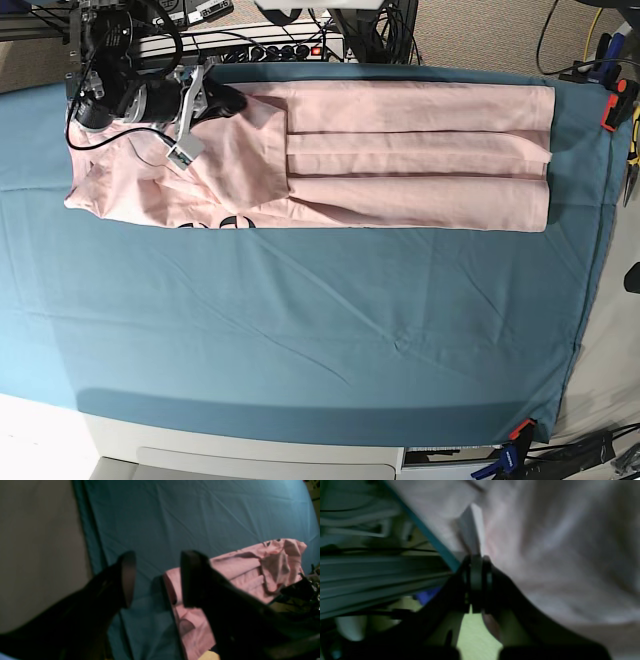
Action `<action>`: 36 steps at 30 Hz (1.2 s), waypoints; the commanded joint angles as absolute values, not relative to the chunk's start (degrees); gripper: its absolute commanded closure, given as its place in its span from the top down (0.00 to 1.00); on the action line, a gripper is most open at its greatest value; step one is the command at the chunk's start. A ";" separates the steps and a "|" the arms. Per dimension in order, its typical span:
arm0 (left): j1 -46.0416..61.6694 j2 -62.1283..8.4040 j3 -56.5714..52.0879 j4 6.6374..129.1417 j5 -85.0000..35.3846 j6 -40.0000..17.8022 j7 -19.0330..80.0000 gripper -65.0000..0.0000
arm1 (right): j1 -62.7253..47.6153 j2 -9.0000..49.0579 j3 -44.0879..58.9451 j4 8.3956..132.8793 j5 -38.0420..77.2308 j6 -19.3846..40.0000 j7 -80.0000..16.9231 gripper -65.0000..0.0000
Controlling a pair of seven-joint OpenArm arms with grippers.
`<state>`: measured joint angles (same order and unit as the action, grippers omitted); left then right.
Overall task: Fold the T-shirt properly
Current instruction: 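Fold the grasped sleeve corner with the right gripper toward the shoulder edge, then release the folded corner and raise the right gripper above the strip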
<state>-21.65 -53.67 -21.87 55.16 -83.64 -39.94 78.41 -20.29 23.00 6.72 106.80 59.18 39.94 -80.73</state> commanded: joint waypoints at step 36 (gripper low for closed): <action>-22.85 -55.55 -22.37 55.88 -85.00 -40.00 77.47 0.46 | -15.22 23.35 7.22 107.70 82.43 40.00 -80.00 0.41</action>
<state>-21.63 -53.67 -21.87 55.16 -83.64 -39.92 78.41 -15.84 22.74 6.74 106.87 81.67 39.94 -80.97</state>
